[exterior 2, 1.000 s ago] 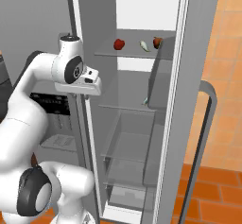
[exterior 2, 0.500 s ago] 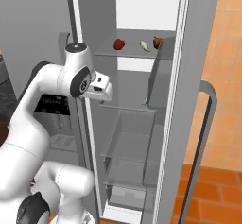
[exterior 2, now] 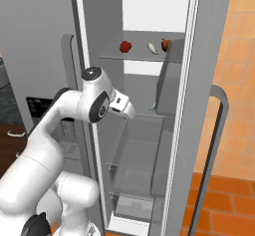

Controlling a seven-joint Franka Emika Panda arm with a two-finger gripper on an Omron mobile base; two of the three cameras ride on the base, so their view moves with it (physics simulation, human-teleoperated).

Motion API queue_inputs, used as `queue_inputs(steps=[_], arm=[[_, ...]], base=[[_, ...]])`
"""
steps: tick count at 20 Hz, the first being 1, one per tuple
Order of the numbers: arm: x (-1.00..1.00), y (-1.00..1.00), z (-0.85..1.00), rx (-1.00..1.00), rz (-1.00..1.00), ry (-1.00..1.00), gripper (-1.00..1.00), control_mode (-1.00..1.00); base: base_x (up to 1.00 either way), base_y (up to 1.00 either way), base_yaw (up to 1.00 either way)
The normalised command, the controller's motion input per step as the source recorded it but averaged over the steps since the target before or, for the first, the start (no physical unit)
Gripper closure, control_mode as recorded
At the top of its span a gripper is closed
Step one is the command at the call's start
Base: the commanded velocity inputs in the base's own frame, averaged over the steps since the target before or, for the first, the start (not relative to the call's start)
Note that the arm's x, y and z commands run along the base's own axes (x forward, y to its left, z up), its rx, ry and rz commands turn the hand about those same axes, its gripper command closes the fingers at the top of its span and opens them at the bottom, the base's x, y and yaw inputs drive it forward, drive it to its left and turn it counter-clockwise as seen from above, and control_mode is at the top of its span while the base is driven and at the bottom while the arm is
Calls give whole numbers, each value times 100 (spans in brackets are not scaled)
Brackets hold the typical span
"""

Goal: Place one bell pepper and one fish in each tupperware on the nearby counter, to pack two identical lunches.

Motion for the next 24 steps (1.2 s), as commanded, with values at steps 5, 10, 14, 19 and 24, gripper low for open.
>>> queue_inputs(steps=[5, 10, 14, 19, 24], arm=[[70, -26, -18, 0, -4, 0, -100, -100], [61, -26, -20, 0, 0, 0, -100, -100], [57, -38, -14, 0, 0, 0, -100, -100], [54, -47, -14, 0, 0, 0, -100, -100], [63, -27, -22, 0, 0, 0, -100, -100]], base=[[0, 0, 0], [0, 0, 0], [0, 0, 0], [0, 0, 0], [0, 0, 0]])
